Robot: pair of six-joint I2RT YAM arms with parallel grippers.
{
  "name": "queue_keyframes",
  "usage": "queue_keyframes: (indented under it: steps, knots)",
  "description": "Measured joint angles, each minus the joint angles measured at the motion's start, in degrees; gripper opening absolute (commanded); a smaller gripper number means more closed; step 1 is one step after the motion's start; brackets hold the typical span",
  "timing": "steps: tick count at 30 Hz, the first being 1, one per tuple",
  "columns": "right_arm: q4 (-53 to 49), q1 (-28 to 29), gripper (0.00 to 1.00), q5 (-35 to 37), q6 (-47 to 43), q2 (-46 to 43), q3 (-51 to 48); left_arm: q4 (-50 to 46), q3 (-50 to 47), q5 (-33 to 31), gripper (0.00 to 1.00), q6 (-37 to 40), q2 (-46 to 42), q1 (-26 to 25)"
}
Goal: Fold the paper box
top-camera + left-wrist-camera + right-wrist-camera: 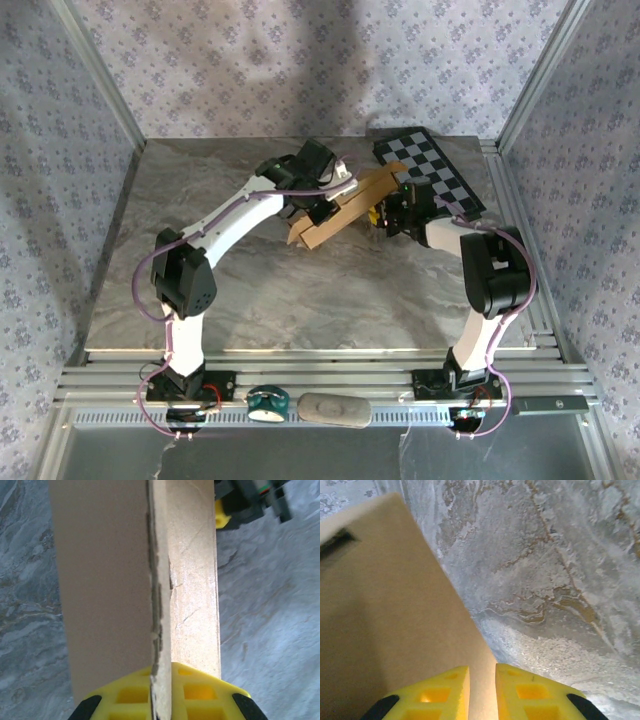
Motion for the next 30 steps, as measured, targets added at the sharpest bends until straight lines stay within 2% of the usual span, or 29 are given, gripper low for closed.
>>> queue_keyframes:
  steps: [7, 14, 25, 30]
  knots:
    - [-1.1, 0.4, 0.17, 2.6, 2.4, -3.0, 0.1, -2.7, 5.6, 3.1, 0.00, -6.7, 2.1, -0.2]
    - [-10.3, 2.2, 0.16, 6.4, 3.3, -9.8, 0.4, -7.7, 15.8, 7.6, 0.00, -14.1, 6.5, -0.2]
    - [-25.7, 5.7, 0.15, 12.9, 3.1, -16.3, 1.4, -9.3, 14.2, 18.4, 0.00, -25.5, 6.5, 1.2]
    - [-29.3, 7.0, 0.15, 13.9, 3.1, -15.3, 1.5, -8.2, 9.2, 20.6, 0.05, -27.7, 6.3, 2.5]
